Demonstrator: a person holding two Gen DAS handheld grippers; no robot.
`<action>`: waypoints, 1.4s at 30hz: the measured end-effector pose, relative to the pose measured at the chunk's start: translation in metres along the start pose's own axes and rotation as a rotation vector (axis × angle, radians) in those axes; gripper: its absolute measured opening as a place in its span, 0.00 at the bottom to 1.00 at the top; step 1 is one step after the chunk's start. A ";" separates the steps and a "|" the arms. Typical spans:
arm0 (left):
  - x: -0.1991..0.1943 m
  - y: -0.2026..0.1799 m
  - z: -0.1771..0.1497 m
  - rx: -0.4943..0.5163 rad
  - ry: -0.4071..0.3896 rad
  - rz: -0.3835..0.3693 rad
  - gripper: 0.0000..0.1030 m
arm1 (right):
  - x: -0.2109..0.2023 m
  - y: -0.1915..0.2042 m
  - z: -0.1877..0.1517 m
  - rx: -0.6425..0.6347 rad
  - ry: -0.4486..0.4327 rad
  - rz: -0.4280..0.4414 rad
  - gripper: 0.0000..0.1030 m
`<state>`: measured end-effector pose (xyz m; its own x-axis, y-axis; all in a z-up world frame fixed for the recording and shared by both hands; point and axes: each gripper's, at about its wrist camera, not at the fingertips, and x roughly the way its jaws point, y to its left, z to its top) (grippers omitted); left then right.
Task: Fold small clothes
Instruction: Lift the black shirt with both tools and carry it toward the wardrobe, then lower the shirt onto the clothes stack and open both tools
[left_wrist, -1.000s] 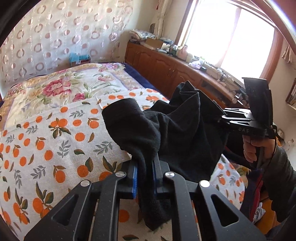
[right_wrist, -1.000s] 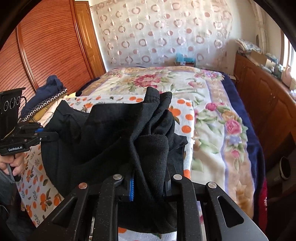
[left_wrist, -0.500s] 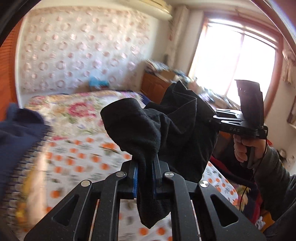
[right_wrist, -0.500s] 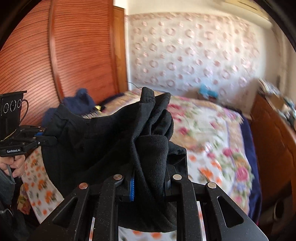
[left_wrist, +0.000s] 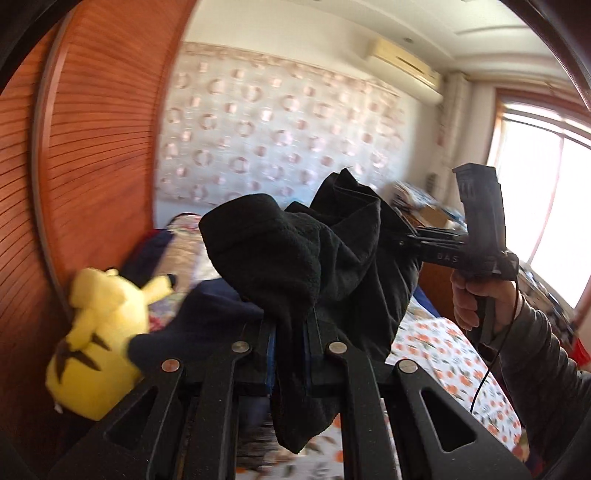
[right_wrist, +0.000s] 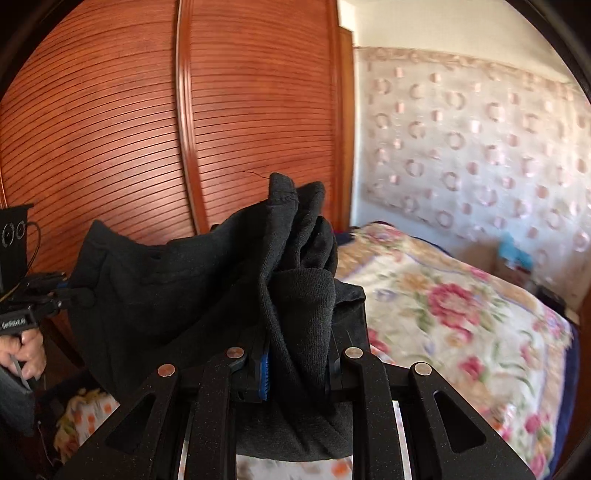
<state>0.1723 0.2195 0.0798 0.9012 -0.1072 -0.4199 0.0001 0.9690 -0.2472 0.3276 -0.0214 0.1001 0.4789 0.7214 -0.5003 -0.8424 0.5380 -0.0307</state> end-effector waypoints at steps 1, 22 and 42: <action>0.001 0.014 -0.001 -0.022 0.001 0.018 0.12 | 0.014 -0.005 0.005 -0.002 0.008 0.017 0.19; 0.036 0.086 -0.054 -0.101 0.102 0.174 0.60 | 0.175 -0.024 -0.009 0.054 0.140 -0.091 0.53; -0.008 -0.073 -0.062 0.142 0.038 0.078 0.76 | -0.083 0.079 -0.139 0.180 -0.086 -0.219 0.70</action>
<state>0.1379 0.1358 0.0470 0.8841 -0.0365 -0.4659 -0.0054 0.9961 -0.0883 0.1871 -0.0993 0.0191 0.6698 0.6101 -0.4233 -0.6633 0.7478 0.0283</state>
